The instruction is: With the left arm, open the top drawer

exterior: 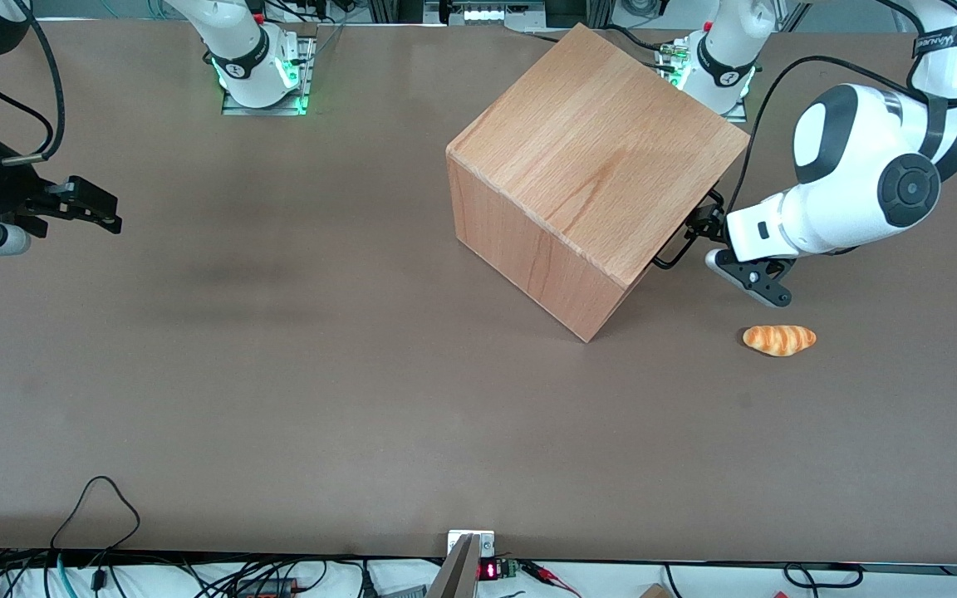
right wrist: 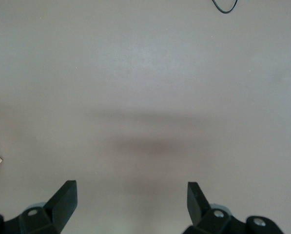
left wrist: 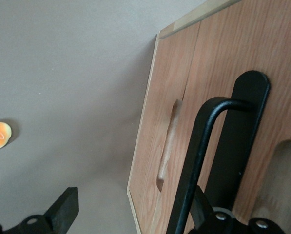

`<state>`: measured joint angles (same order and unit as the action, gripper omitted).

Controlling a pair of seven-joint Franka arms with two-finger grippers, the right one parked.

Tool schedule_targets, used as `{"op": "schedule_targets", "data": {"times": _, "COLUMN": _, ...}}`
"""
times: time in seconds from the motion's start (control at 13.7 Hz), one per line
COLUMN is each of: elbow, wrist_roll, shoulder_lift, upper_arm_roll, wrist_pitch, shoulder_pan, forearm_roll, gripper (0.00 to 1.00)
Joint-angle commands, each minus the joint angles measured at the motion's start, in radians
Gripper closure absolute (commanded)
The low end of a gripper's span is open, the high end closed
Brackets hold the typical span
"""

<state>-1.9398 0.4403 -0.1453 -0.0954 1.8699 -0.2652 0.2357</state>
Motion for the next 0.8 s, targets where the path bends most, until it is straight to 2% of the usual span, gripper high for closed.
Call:
{"op": "schedule_targets", "data": {"times": 0.0, "elbow": -0.014, "wrist_roll": 0.046, "shoulder_lift": -0.008, "upper_arm_roll": 0.002, "wrist_pitch": 0.040, "shoulder_pan": 0.007, "forearm_roll": 0.022, "gripper": 0.00}}
{"op": "schedule_targets", "data": {"times": 0.15, "elbow": -0.011, "wrist_roll": 0.047, "shoulder_lift": -0.025, "upper_arm_roll": -0.033, "wrist_pitch": 0.089, "shoulder_pan": 0.033, "forearm_roll": 0.014, "gripper": 0.00}}
{"op": "schedule_targets", "data": {"times": 0.51, "elbow": 0.015, "wrist_roll": 0.061, "shoulder_lift": -0.091, "upper_arm_roll": -0.194, "wrist_pitch": 0.316, "shoulder_pan": 0.058, "forearm_roll": 0.013, "gripper": 0.00}}
{"op": "schedule_targets", "data": {"times": 0.73, "elbow": 0.035, "wrist_roll": 0.071, "shoulder_lift": -0.112, "upper_arm_roll": -0.248, "wrist_pitch": 0.391, "shoulder_pan": 0.078, "forearm_roll": 0.016, "gripper": 0.00}}
